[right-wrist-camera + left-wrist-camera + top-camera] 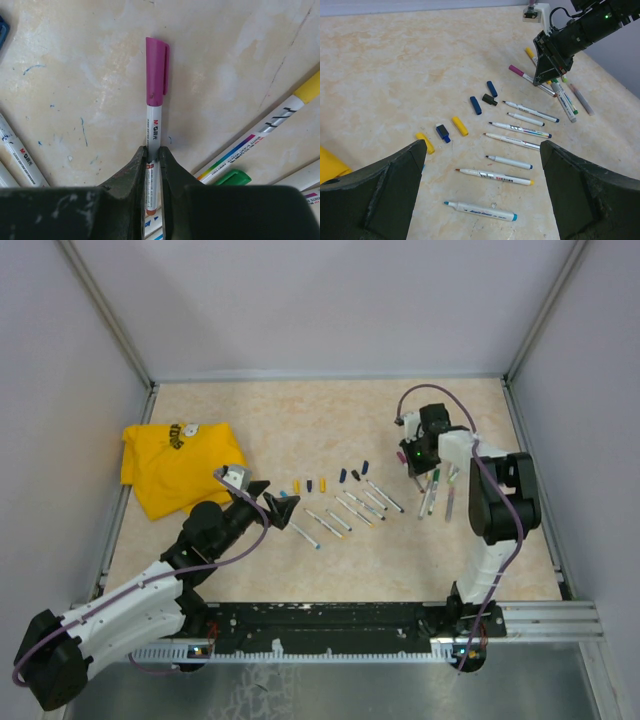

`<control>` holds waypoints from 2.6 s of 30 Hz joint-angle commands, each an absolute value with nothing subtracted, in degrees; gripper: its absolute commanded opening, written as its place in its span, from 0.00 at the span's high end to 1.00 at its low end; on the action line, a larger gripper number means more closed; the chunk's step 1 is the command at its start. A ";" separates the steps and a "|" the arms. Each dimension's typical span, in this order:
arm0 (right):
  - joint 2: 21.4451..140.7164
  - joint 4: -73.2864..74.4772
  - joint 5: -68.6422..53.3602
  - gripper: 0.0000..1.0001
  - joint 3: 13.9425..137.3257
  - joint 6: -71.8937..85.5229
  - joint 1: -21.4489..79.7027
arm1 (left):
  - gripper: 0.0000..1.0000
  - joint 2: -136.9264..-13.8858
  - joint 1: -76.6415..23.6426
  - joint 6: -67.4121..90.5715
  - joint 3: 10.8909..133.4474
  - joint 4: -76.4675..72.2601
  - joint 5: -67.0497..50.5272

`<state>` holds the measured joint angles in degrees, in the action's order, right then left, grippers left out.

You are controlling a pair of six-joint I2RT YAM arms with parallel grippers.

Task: Open the pen caps
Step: Pick up the pen from the center of the board.

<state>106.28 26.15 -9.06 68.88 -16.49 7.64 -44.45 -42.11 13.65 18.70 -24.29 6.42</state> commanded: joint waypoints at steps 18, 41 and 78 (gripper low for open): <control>104.49 26.28 -9.22 0.89 67.84 -17.88 8.52 | 0.00 -43.76 -41.84 14.89 19.25 -24.79 4.66; 104.70 26.89 -9.40 0.81 67.85 -18.46 8.51 | 0.00 -43.08 -41.82 15.86 19.16 -24.79 3.66; 104.67 27.12 -12.93 0.81 67.70 -17.96 8.59 | 0.00 -42.65 -41.84 16.57 19.16 -25.05 2.85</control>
<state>106.15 26.33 -10.46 68.34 -17.98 7.86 -43.51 -42.06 16.29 18.70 -24.25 3.64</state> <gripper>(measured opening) 0.201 0.997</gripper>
